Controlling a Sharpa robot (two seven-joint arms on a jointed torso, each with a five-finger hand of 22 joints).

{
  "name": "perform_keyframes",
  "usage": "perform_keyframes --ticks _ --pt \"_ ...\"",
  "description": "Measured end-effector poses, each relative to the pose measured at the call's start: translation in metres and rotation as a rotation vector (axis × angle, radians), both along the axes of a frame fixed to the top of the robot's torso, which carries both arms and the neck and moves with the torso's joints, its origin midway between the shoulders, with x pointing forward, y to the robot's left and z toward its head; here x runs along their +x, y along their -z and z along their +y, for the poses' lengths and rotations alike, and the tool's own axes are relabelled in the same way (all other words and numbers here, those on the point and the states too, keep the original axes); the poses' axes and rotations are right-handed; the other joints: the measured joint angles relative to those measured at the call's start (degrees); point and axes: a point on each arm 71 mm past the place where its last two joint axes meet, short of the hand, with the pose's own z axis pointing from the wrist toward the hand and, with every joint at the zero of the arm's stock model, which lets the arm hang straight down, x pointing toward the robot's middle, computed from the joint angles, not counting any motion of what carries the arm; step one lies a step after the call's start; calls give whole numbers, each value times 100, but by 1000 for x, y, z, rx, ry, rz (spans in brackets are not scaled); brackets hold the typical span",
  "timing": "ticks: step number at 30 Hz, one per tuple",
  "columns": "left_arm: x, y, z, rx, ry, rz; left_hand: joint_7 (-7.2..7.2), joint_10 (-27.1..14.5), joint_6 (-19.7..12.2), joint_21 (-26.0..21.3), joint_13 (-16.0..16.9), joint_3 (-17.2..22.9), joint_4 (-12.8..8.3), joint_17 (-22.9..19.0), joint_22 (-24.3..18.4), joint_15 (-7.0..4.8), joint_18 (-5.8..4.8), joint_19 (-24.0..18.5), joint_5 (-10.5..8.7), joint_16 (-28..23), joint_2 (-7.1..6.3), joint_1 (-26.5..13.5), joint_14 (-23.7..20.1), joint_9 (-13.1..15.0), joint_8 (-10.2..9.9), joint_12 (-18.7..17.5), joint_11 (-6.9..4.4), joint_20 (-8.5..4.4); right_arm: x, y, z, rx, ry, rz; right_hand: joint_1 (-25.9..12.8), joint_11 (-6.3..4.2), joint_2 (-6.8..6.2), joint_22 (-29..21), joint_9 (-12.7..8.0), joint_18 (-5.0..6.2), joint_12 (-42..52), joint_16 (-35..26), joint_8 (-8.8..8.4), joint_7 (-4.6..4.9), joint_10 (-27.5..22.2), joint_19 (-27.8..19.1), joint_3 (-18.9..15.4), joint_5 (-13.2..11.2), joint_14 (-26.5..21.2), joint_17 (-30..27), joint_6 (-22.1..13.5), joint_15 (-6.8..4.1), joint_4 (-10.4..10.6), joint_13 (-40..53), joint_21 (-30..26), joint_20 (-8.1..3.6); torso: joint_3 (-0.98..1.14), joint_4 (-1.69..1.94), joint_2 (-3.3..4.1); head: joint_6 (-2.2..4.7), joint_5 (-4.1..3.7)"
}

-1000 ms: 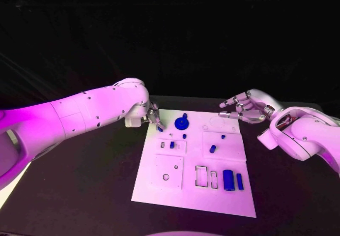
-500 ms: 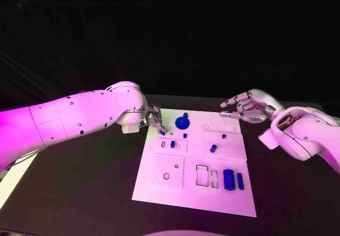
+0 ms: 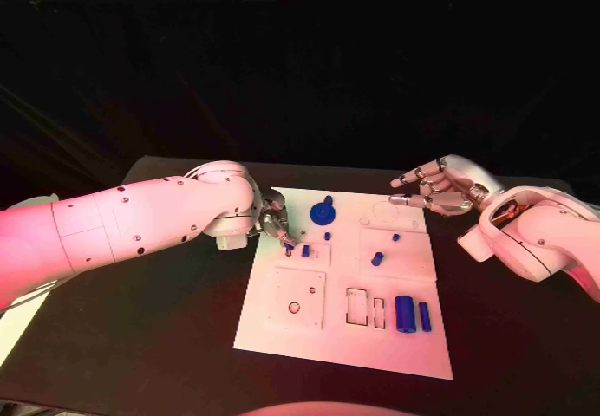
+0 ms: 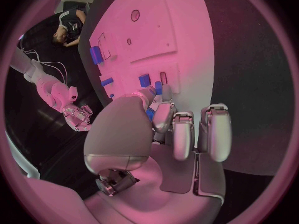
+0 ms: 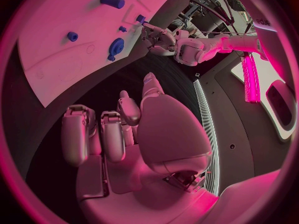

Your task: Assemble the parts on the task board

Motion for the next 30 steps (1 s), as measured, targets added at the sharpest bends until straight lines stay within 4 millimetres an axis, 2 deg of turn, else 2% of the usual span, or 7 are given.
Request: perform_keyframes --ticks 8,12,18,30 --pt "-2 5 -1 8 6 -7 0 -1 0 0 -23 12 -11 0 0 0 0 0 -9 0 -8 -8 0 0 0 0 1 0 0 1 0 -1 -1 1 0 0 0 0 0 0 0 0 0 0 0 0 0 0 0 0 0 0 0 0 0 0 3 -1 0 -34 2" --pt "-2 5 -1 13 12 -11 8 -1 9 0 -52 24 -24 0 0 0 0 0 7 0 -77 -29 0 -1 -1 0 1 0 0 1 0 -1 -1 1 0 0 0 0 0 0 0 0 0 0 0 0 0 0 0 0 0 0 0 0 0 0 6 -1 0 -48 8" --pt "-2 6 0 25 19 -10 8 -2 9 0 -79 48 -48 -1 -1 0 0 0 7 0 -113 -22 0 -5 -8 -44 2 0 0 1 0 -1 -2 1 0 0 0 0 0 0 0 0 0 0 0 0 0 0 0 -1 0 0 0 0 0 0 7 -2 0 -65 15" --pt "-4 6 2 44 35 -2 9 -3 10 0 -105 115 -83 4 -1 0 1 0 6 0 -150 -59 0 -20 -12 -44 3 0 0 2 -1 -3 0 2 23 0 23 0 0 0 0 0 0 0 0 0 0 0 0 4 0 0 0 -6 0 0 7 -4 -2 -71 21"
